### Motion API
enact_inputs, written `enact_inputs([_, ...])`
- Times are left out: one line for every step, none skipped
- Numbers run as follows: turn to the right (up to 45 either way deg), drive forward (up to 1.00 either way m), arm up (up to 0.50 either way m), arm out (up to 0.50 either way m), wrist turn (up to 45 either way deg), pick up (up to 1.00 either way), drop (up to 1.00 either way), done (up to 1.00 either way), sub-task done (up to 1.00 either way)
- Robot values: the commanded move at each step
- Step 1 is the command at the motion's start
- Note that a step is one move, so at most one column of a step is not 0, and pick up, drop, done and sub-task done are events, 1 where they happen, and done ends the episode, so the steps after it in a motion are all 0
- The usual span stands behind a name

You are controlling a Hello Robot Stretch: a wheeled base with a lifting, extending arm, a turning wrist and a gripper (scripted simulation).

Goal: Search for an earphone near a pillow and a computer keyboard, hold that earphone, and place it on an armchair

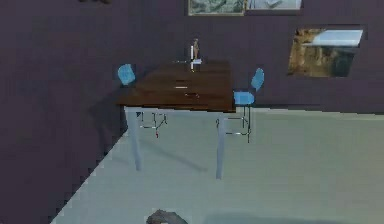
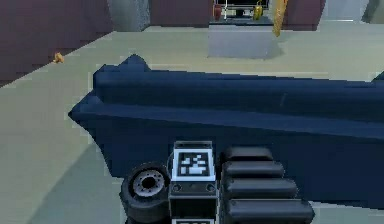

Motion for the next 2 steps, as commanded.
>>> enact_inputs([45.0,0.0,0.0,0.0,0.0,0.0,0.0,0.0,0.0])
enact_inputs([45.0,0.0,0.0,0.0,0.0,0.0,0.0,0.0,0.0])
